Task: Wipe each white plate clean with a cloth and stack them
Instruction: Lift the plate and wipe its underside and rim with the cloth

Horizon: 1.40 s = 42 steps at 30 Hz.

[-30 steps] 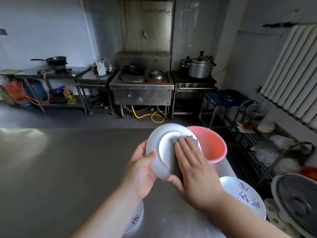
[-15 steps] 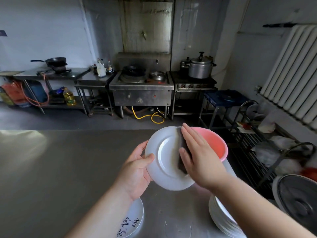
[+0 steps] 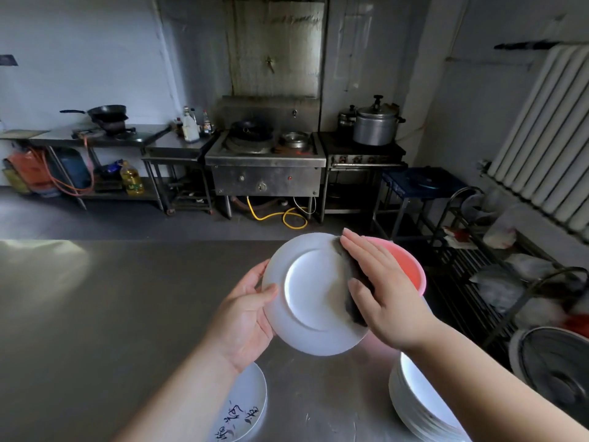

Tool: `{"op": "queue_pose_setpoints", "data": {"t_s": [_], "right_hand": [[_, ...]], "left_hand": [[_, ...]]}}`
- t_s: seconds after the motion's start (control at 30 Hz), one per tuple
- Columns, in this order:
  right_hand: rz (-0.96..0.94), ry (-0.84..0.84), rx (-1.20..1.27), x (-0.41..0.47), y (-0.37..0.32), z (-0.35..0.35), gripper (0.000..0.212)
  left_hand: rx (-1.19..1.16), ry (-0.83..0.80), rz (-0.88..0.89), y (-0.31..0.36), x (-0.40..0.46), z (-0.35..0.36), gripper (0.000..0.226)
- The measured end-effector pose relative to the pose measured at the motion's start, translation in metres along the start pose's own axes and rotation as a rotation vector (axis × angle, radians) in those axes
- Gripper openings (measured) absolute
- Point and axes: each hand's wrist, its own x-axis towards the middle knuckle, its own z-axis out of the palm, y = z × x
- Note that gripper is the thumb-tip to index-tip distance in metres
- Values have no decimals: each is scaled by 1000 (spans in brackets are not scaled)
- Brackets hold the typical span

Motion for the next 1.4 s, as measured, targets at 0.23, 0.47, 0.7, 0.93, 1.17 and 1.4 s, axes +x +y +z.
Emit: {"op": "queue_pose_setpoints", "data": {"t_s": [0.23, 0.47, 0.7, 0.93, 1.17, 1.4], "right_hand": [[184, 330, 172, -29, -19, 47, 66], [104, 96, 225, 12, -1, -11, 63], [129, 161, 147, -40, -10, 42, 71], [212, 171, 27, 5, 2, 13, 62], [363, 397, 268, -32, -23, 65, 72], [270, 183, 210, 13, 23, -8, 47]], "left_hand": [[-89, 1, 48, -9, 9, 11, 62], [66, -63, -127, 6, 17, 4, 46], [-33, 42, 6, -6, 20, 13, 41], [-94, 26, 55, -18, 17, 27, 45], [-91, -40, 72, -31, 21, 43, 56], [34, -58, -149, -1, 24, 21, 47]]}}
